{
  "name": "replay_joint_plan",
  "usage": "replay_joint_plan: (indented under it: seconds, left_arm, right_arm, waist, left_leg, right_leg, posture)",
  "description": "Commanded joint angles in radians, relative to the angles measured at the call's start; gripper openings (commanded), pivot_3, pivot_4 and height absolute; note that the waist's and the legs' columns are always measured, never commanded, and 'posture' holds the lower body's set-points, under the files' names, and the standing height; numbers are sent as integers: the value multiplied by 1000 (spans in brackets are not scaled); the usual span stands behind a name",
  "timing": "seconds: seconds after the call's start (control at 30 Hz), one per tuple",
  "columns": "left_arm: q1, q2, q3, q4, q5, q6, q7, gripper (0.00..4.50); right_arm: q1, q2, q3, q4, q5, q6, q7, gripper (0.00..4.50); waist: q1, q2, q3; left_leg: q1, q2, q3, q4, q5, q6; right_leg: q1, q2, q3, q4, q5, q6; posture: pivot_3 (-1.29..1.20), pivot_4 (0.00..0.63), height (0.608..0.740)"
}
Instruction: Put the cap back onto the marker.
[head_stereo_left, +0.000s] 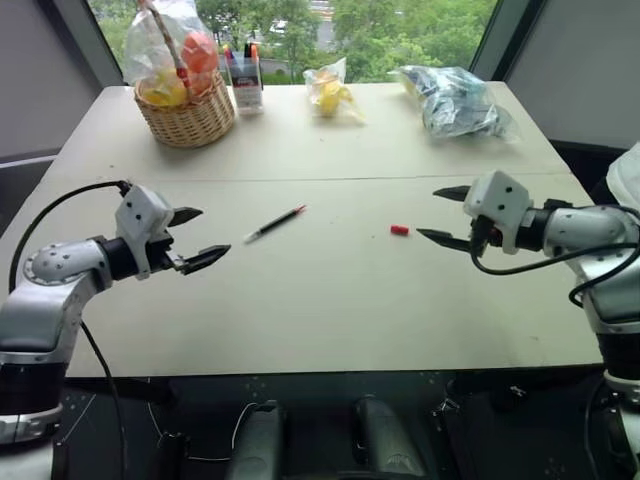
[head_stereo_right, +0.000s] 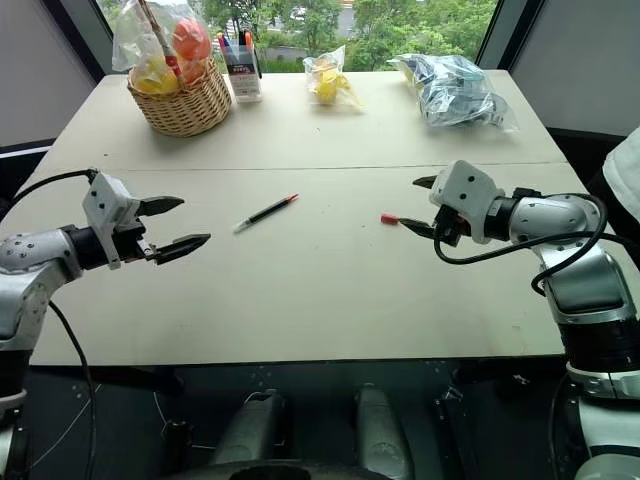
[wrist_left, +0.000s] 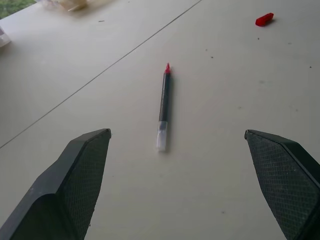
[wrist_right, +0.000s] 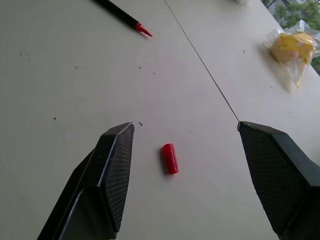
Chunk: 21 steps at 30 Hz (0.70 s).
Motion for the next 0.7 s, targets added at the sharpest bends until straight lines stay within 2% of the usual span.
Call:
replay_joint_plan:
  seconds: [0.03,0.7]
  left_arm:
    - [-9,6,6,-19,0,1,1,4480]
    - [-22,-23,-23,3,24,-15,12,4480]
  right_arm:
    - [-18,-8,-12,-35,9,1,3,3415]
    - [11,5,-15,-97,21,41,-13,3415]
  waist:
    - [0,0,0]
    - [1,0,0]
  left_leg:
    - [0,0,0,0,0,0]
    - [0,0,0,0,0,0]
  right_leg:
    - [0,0,0,0,0,0]
    - [0,0,0,0,0,0]
  posture:
    - [0,150,740]
    - [0,150,740]
